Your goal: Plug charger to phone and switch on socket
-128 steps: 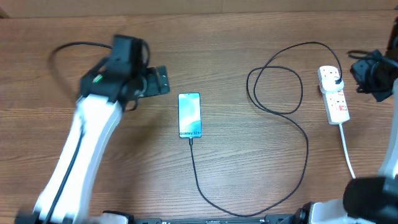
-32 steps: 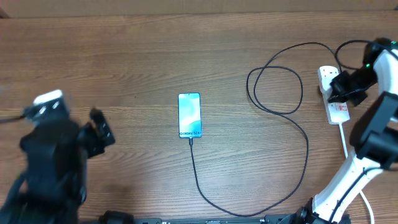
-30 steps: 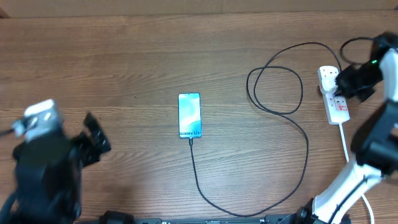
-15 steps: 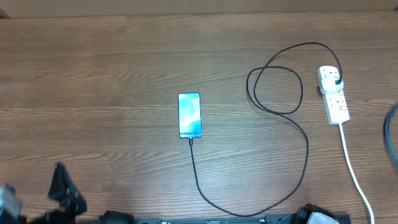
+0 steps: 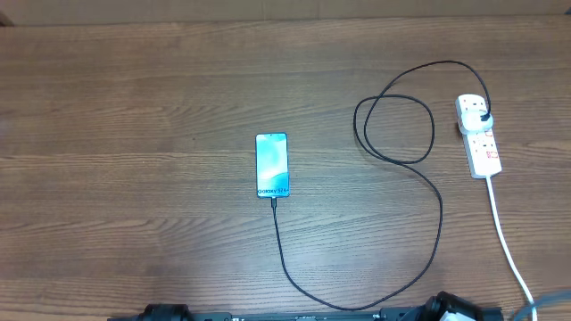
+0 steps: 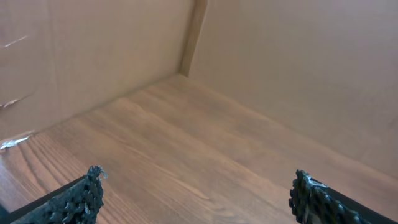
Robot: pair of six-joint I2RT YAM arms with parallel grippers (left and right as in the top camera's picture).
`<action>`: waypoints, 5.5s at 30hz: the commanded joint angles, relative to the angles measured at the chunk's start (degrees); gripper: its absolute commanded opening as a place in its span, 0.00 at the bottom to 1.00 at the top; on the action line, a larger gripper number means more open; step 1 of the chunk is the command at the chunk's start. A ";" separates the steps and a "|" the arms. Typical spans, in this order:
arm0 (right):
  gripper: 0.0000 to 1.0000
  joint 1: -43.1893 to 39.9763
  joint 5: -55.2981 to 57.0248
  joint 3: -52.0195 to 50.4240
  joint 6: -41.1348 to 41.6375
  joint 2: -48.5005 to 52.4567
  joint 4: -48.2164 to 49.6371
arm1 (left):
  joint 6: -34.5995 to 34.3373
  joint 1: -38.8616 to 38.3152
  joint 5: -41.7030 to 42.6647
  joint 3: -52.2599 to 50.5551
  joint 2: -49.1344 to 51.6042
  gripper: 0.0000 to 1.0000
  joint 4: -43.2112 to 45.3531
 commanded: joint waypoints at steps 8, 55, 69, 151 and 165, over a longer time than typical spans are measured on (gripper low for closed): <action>0.04 -0.15 -3.91 -14.34 -0.96 -21.24 9.01 | -0.79 2.75 -0.98 0.52 -2.36 1.00 -0.52; 0.09 11.91 6.84 -23.67 -7.17 -50.42 13.60 | -1.90 3.52 16.31 -52.68 -2.36 1.00 65.70; 0.10 11.91 6.16 -23.69 -7.15 -50.42 15.32 | 5.03 3.54 25.03 -81.72 -2.36 0.99 95.47; 1.00 18.34 9.27 -104.74 -3.41 -50.36 56.19 | 5.51 3.56 24.57 -82.18 -2.25 1.00 85.72; 1.00 18.34 19.91 -110.01 3.50 -50.36 47.78 | 5.51 3.56 24.57 -82.18 -2.25 0.99 85.72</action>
